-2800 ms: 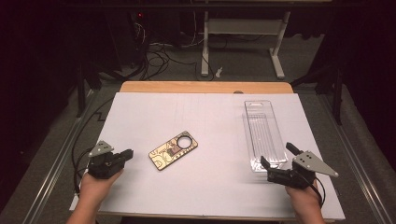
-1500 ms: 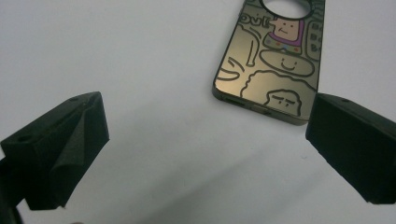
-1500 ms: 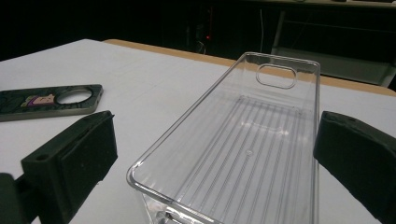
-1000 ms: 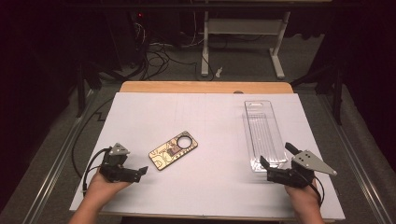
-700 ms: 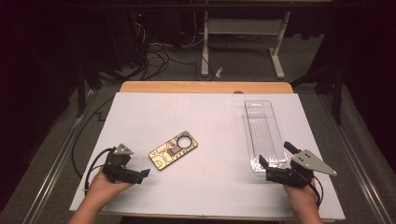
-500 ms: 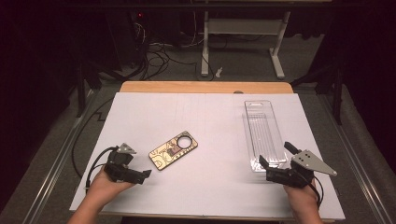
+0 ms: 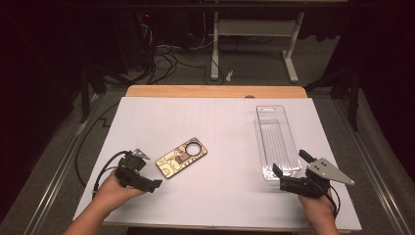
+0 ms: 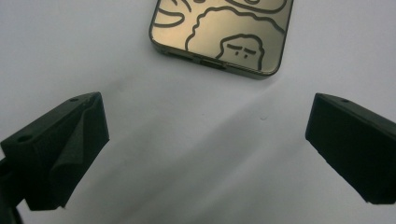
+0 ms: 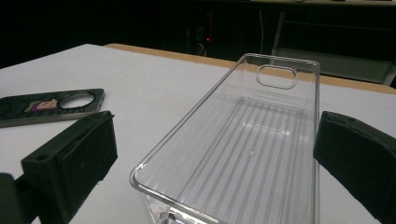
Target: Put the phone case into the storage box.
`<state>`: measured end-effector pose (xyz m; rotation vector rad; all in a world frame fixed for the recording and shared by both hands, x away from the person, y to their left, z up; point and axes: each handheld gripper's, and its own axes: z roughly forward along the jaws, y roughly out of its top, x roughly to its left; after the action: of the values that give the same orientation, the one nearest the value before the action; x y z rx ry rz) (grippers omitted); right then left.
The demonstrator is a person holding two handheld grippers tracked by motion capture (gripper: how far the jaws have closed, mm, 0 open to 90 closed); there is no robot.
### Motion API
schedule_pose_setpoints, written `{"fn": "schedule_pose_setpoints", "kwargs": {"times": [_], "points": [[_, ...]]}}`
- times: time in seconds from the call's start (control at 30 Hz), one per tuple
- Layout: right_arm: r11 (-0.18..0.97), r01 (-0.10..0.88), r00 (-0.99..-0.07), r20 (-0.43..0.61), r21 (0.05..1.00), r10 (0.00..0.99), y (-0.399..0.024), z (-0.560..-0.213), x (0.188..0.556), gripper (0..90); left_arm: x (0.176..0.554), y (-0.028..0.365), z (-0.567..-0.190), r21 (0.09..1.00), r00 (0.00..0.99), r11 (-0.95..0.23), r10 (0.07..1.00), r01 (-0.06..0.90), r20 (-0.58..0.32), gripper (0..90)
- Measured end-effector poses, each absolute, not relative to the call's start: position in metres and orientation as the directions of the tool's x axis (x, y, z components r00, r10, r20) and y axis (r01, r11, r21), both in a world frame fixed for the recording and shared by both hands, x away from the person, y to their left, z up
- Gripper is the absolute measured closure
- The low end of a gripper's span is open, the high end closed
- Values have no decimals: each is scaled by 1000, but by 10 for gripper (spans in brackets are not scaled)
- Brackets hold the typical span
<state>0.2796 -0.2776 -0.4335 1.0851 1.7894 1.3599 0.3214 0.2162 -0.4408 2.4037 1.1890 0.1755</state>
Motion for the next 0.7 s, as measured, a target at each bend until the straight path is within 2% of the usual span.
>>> {"fn": "schedule_pose_setpoints", "kwargs": {"times": [0.2,0.7], "points": [[115,231,-454,3,966,891,-281,-433,278,1,327,214,-444,418,616,-531,782,737,-93,7],[119,237,-463,5,964,886,-281,-434,280,1,343,200,-435,411,646,-558,756,720,-105,3]]}}
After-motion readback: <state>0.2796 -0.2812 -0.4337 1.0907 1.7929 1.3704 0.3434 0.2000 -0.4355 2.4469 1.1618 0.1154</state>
